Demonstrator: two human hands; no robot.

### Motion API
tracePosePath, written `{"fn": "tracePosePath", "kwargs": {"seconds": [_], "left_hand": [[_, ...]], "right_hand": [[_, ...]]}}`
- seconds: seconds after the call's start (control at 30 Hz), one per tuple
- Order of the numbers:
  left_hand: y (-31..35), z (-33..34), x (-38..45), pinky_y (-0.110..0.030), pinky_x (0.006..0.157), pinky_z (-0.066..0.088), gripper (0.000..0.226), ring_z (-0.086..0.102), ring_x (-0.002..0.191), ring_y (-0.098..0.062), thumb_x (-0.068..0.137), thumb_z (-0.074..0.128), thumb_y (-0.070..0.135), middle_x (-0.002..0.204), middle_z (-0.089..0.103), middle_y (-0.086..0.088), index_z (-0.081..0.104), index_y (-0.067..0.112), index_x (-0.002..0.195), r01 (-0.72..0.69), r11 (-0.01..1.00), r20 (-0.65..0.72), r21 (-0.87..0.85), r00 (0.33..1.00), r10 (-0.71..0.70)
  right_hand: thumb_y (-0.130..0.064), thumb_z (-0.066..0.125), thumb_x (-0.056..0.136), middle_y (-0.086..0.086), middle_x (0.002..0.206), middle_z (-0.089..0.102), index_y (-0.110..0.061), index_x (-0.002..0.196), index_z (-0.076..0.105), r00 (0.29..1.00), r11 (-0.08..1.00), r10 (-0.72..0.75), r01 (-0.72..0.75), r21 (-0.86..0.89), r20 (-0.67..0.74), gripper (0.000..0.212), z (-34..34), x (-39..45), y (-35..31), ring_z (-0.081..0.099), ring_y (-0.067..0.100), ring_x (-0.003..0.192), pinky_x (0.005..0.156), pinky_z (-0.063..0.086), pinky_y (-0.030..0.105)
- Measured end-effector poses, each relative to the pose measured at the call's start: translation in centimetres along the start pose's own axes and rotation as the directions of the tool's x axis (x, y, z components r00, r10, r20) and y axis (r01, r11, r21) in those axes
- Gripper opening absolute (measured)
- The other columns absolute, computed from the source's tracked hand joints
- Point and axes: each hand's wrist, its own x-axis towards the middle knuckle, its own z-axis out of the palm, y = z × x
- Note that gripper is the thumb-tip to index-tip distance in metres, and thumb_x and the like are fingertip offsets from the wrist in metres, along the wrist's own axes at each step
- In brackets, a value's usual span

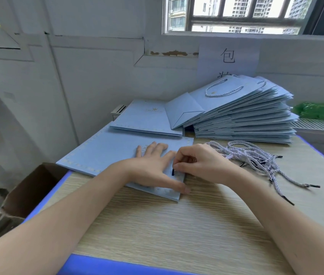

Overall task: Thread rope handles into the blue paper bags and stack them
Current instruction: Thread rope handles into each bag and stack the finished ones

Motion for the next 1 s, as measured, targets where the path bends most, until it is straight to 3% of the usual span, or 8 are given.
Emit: {"fn": "tracePosePath", "kwargs": {"seconds": [0.23,0.5,0.73,1.0], "left_hand": [[-0.2,0.3,0.1,-0.056,0.113,-0.015,0.099,-0.028,0.142,-0.018,0.062,0.047,0.082,0.158,-0.013,0.003,0.004,0.046,0.145,-0.022,1.000,-0.002,-0.015,1.000,0.022],[-0.5,-0.3,0.3,-0.053,0.113,-0.018,0.097,-0.034,0.139,-0.015,0.076,0.053,0.075,0.157,-0.020,0.007,-0.003,0.041,0.148,-0.010,1.000,0.046,-0.016,0.999,0.011],[-1.4,-0.7,0.4,-0.049,0.114,-0.018,0.095,-0.031,0.139,-0.005,0.078,0.057,0.067,0.157,-0.021,0.008,-0.001,0.043,0.149,-0.046,0.998,0.061,-0.040,0.997,0.048],[-1.5,-0.7,0.1,-0.047,0.114,-0.020,0.096,-0.029,0.139,-0.002,0.065,0.051,0.070,0.159,-0.016,0.008,0.004,0.050,0.146,-0.070,0.987,0.040,-0.147,0.996,0.077]], "right_hand": [[-0.011,0.065,0.081,-0.013,0.058,0.056,-0.026,0.068,0.061,0.996,0.995,0.029,-0.020,0.102,-0.082,0.020,0.1,-0.2,0.8,0.049,-0.002,0.055,0.056,0.036,0.012],[-0.008,0.065,0.081,-0.013,0.056,0.054,-0.023,0.067,0.062,0.988,0.991,0.055,-0.036,0.129,-0.146,0.021,-1.1,0.0,1.5,0.046,-0.001,0.053,0.054,0.036,0.012],[-0.011,0.065,0.083,-0.016,0.056,0.055,-0.014,0.077,0.066,0.997,0.996,0.002,0.006,0.094,-0.083,0.007,0.1,-0.3,0.7,0.049,-0.002,0.054,0.055,0.036,0.009],[-0.013,0.066,0.085,-0.003,0.076,0.063,-0.013,0.084,0.068,0.978,0.993,-0.112,0.106,-0.041,-0.176,0.002,1.2,-0.6,-0.1,0.054,0.009,0.068,0.068,0.043,0.021]]}}
